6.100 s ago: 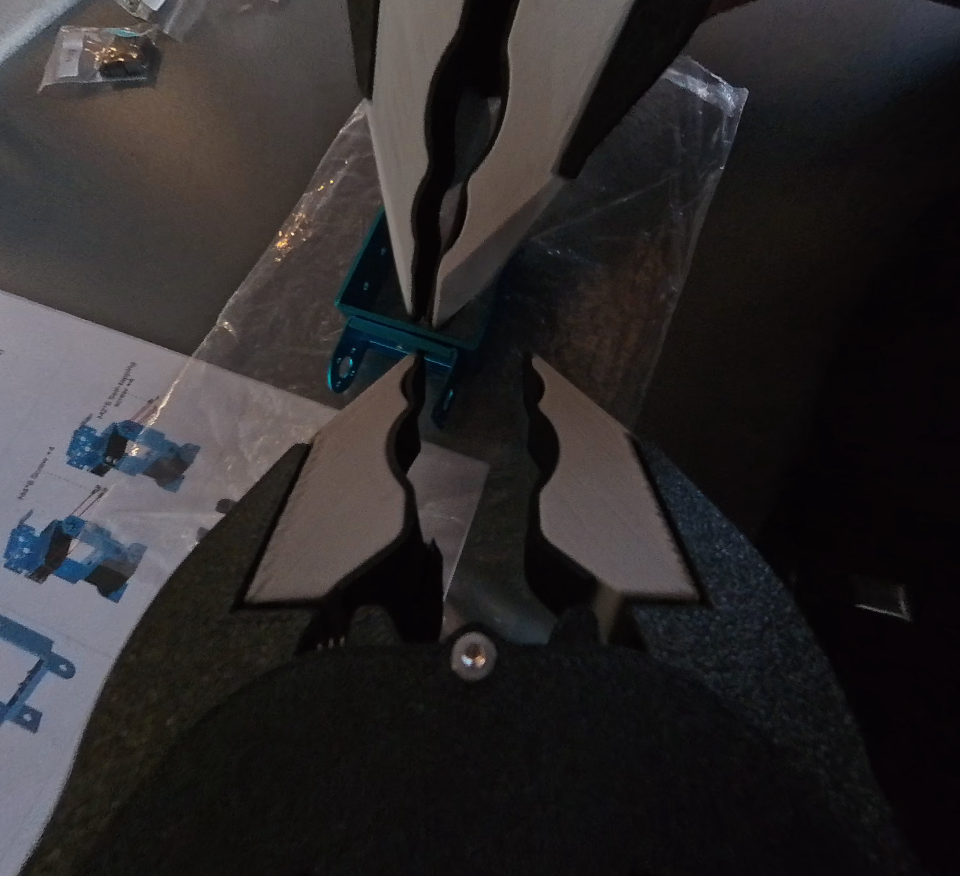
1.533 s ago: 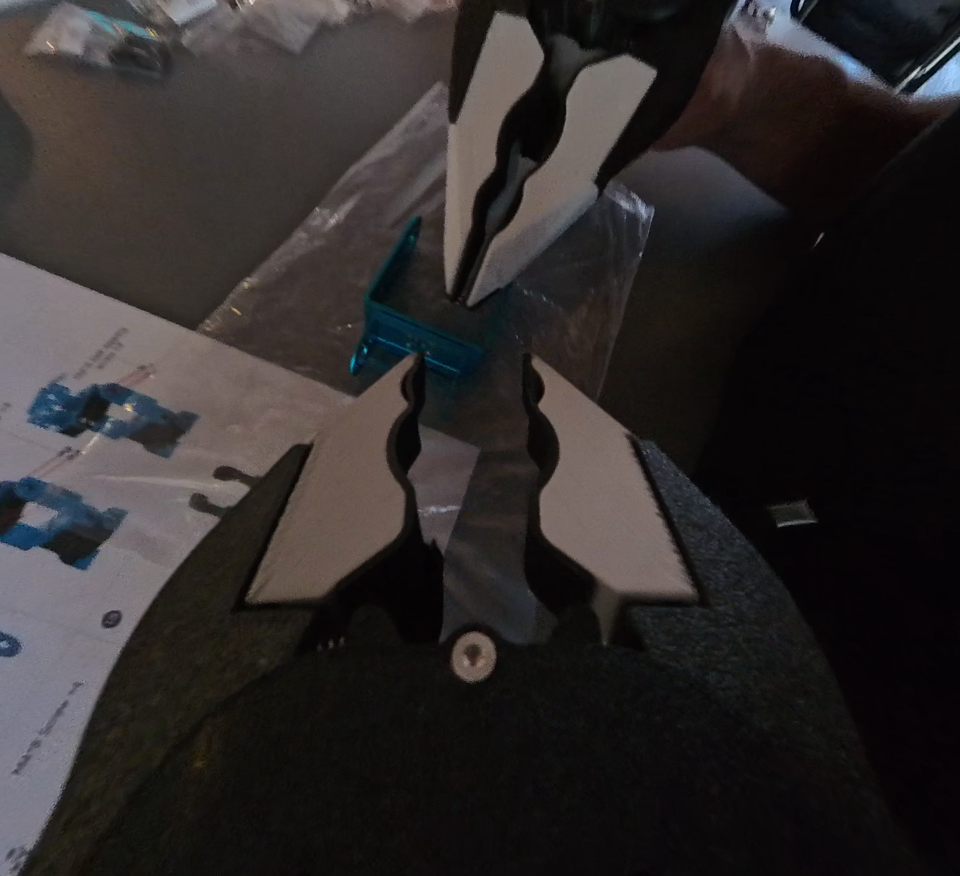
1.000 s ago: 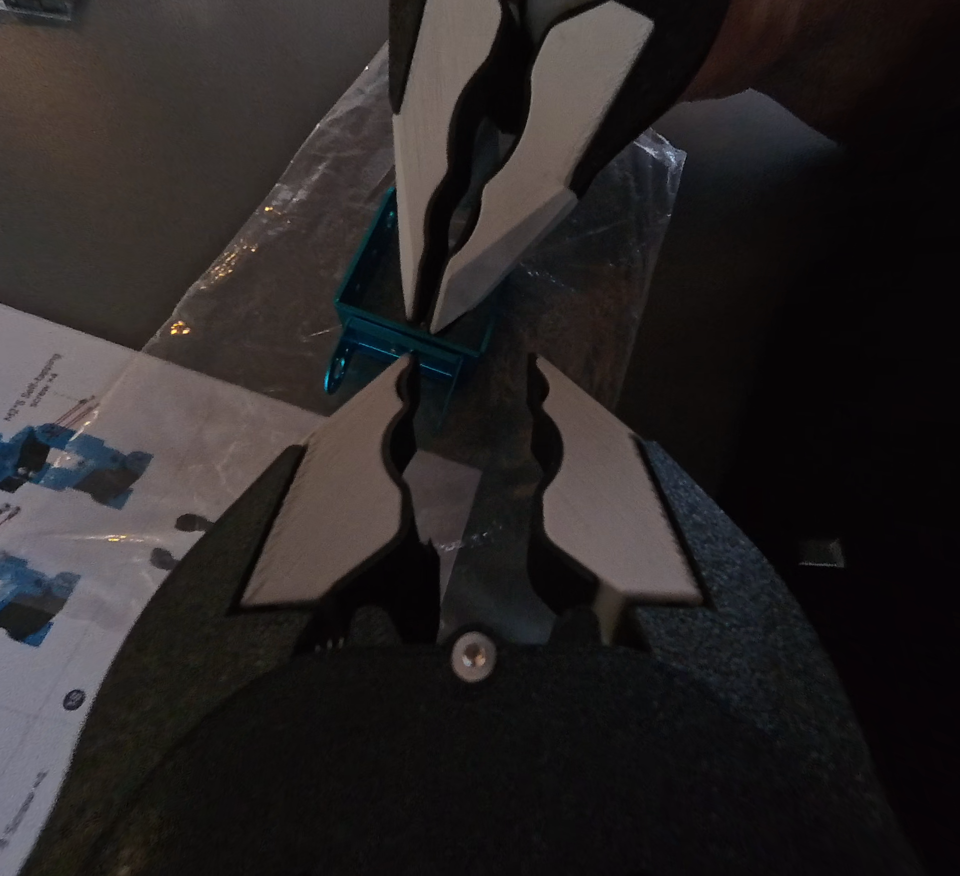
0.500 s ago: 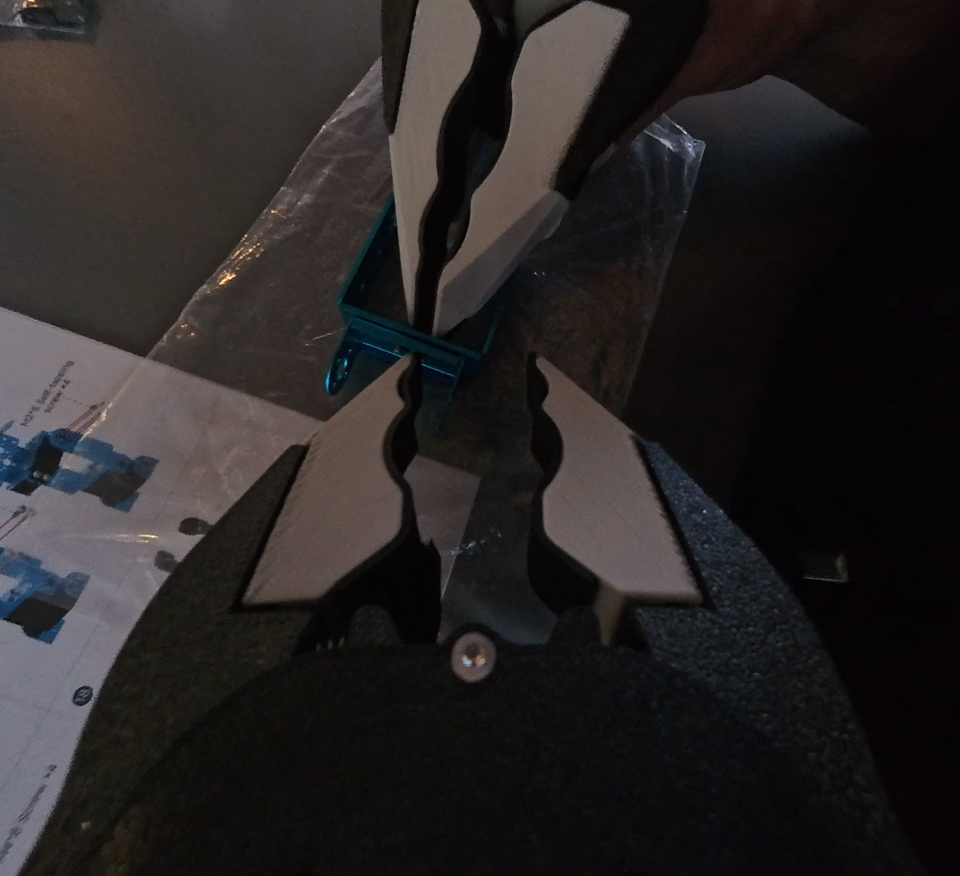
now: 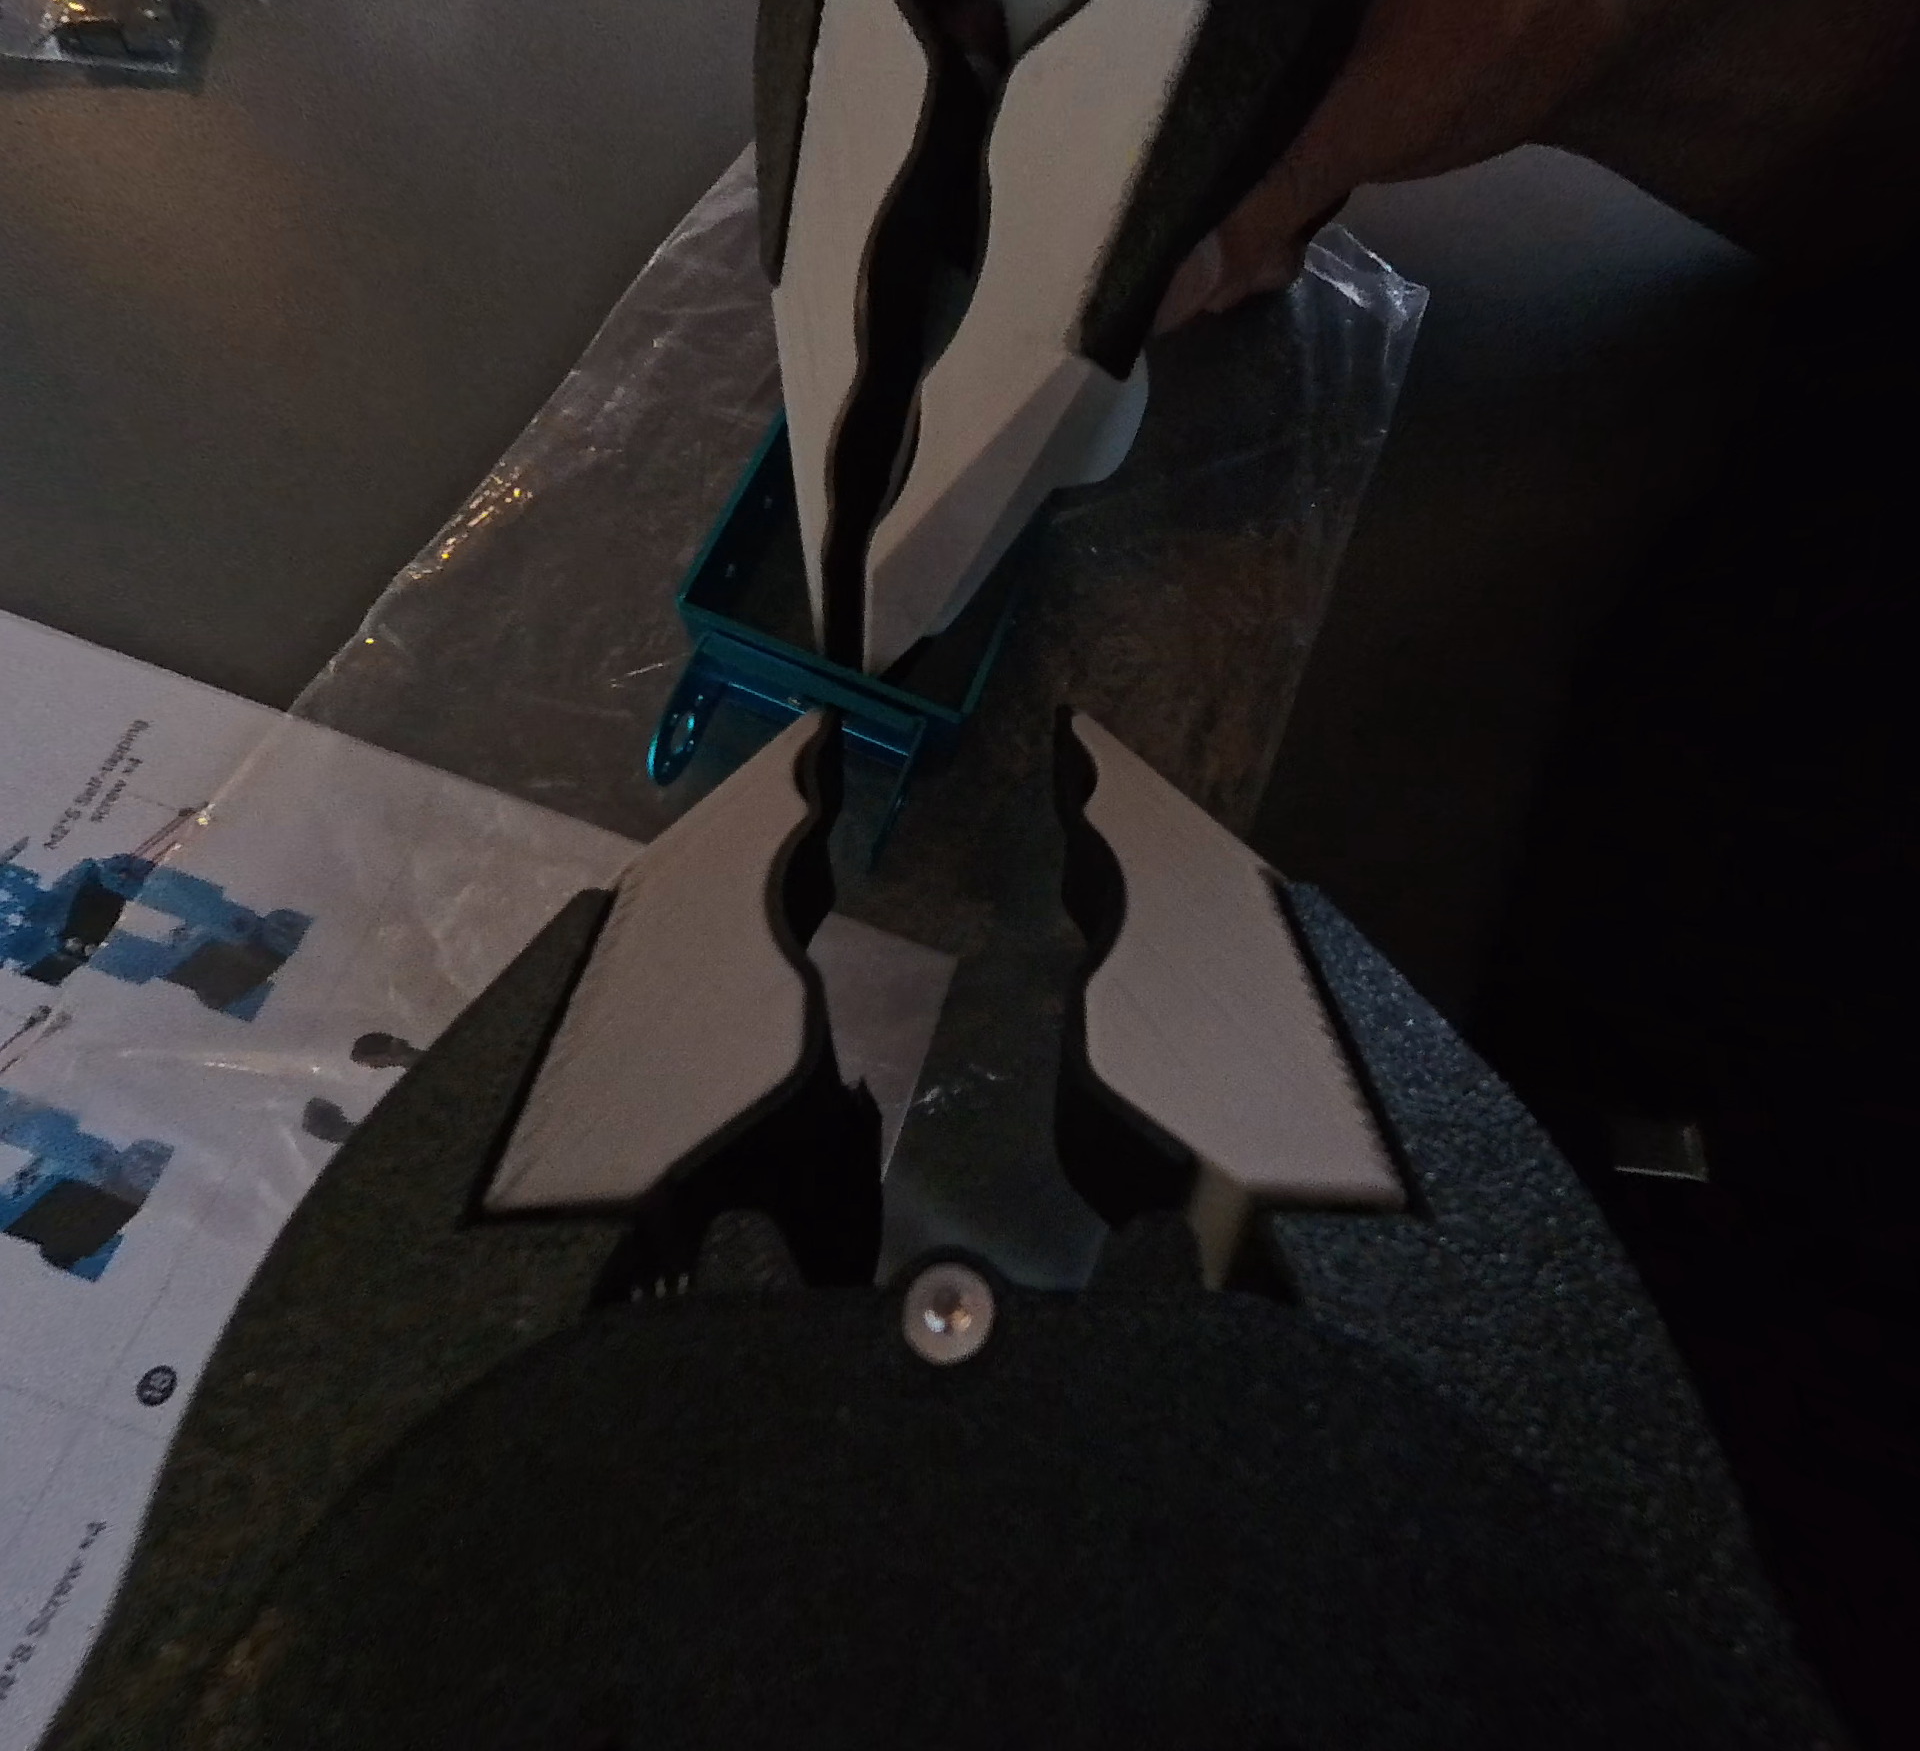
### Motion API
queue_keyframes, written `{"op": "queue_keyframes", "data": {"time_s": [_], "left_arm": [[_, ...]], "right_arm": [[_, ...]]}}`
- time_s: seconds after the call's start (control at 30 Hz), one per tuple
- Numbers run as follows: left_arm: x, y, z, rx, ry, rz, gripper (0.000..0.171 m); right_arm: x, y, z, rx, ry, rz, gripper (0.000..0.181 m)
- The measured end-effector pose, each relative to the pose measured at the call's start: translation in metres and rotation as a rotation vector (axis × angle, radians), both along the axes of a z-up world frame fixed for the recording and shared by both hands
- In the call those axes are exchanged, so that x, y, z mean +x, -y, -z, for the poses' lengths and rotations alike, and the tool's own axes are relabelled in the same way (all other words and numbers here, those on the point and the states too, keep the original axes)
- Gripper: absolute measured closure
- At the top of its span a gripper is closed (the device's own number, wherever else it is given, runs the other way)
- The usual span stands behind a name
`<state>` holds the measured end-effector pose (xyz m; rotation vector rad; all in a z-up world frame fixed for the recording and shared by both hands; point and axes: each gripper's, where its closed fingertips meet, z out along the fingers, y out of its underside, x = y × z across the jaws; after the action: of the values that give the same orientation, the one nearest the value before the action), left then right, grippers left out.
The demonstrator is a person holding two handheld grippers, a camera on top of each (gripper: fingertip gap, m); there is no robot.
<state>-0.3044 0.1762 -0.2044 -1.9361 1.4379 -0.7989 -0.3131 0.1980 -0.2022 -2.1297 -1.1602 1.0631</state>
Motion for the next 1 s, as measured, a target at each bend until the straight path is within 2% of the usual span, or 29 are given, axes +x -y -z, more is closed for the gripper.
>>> {"op": "queue_keyframes", "data": {"time_s": [0.63,0.8,0.93,1.0], "left_arm": [[0.0,-0.001,0.003,0.045,-0.026,-0.01,0.135],[0.0,-0.002,0.004,0.072,-0.041,-0.025,0.137],[-0.002,-0.003,0.003,0.066,-0.037,-0.036,0.137],[-0.001,-0.002,0.001,0.059,-0.025,-0.035,0.138]], "right_arm": [[0.0,0.003,-0.002,-0.122,-0.057,0.013,0.175],[0.003,0.003,-0.014,-0.159,-0.126,0.015,0.168],[0.019,-0.002,-0.031,-0.071,-0.132,0.03,0.166],[0.028,-0.004,-0.038,0.021,-0.107,0.025,0.158]]}}
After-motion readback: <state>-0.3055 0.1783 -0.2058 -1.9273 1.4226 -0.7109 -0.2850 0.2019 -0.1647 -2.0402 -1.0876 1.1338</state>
